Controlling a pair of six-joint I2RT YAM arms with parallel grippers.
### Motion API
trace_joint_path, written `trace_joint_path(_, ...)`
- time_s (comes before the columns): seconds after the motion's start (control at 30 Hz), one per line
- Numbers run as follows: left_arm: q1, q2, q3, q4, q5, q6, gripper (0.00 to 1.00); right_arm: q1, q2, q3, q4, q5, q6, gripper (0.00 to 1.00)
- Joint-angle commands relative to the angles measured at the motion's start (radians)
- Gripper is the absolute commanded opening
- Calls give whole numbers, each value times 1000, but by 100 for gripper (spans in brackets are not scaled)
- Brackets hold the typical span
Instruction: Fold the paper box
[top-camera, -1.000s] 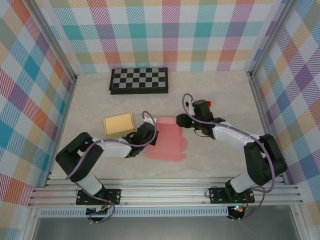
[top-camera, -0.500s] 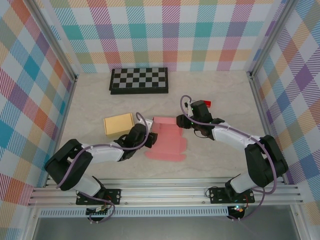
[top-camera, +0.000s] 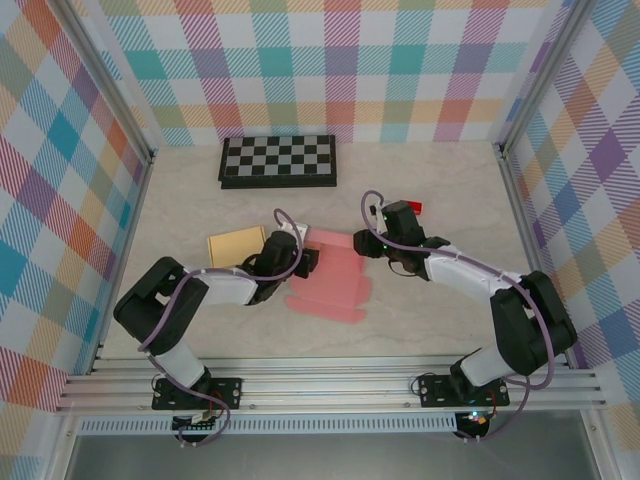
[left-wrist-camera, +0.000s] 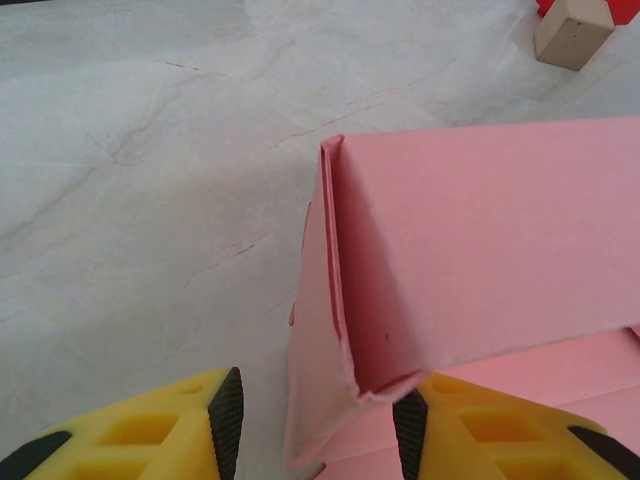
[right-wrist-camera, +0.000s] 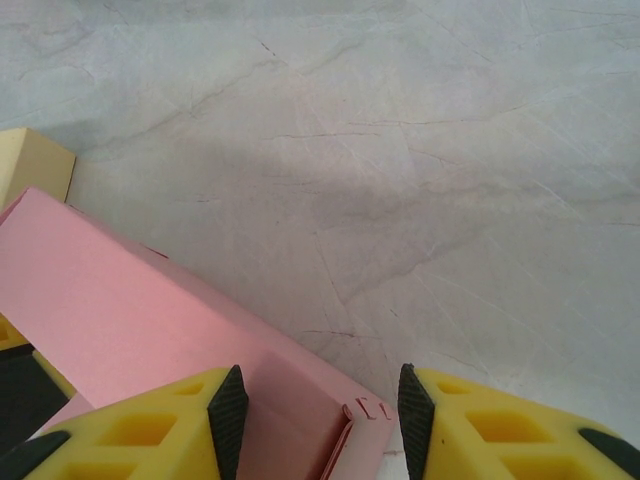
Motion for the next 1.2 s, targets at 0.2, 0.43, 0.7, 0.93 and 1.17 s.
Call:
trace_joint_path(0.2,1,75,81,99,49,-43,46,16,17,-27,-130,-46,1,46)
trace_joint_path(0.43,3,106,79,131,17,-31,42,17,25,-23,-126,-68,-5,45)
trace_joint_path(0.7,3,97,41,231,-87,-92,14,22,35,-26,-116,-98,1,38)
trace_joint_path(0.93,3,115,72,169,-233,-233,0,37,34,-28,-134,-53,51,36)
trace_joint_path(1.17,-1,149,99,75,-303,-231,0,41,52,-22,-165,-4,105,35)
